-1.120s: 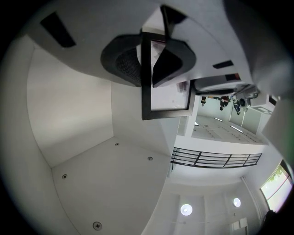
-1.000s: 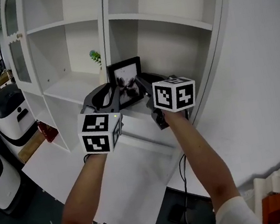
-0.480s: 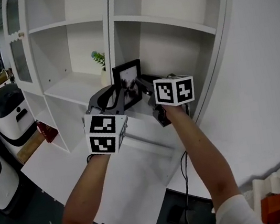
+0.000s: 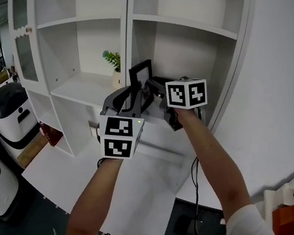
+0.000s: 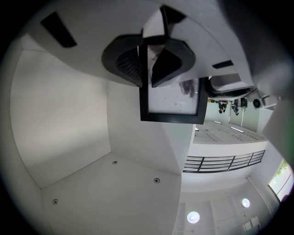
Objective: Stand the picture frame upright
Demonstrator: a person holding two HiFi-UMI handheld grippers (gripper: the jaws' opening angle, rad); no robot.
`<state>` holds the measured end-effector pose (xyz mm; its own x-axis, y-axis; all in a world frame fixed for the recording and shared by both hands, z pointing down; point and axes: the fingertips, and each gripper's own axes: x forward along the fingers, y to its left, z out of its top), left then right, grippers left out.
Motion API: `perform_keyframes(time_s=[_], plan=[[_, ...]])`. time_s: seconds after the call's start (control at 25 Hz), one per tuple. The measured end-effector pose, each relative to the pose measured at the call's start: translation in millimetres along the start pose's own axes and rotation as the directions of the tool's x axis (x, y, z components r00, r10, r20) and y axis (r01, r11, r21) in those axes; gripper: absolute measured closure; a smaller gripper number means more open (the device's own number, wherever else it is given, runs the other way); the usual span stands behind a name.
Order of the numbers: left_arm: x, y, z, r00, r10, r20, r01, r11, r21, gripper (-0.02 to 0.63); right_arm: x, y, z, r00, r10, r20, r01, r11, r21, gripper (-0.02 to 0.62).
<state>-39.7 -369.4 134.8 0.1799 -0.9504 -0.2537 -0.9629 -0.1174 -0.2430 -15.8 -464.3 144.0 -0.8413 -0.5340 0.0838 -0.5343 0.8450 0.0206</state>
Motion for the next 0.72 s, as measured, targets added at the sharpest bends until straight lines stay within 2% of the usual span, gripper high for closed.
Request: perform_keyframes(time_s=[0.72], plan=[[-4.8,4.6,1.3,0.999,-0.016,0.028,0.016,1.0,-0.024,0.529,-2.6,5.3,-0.5,0.999,-0.039,0.002,0.039,0.999,-0.023,0.514]])
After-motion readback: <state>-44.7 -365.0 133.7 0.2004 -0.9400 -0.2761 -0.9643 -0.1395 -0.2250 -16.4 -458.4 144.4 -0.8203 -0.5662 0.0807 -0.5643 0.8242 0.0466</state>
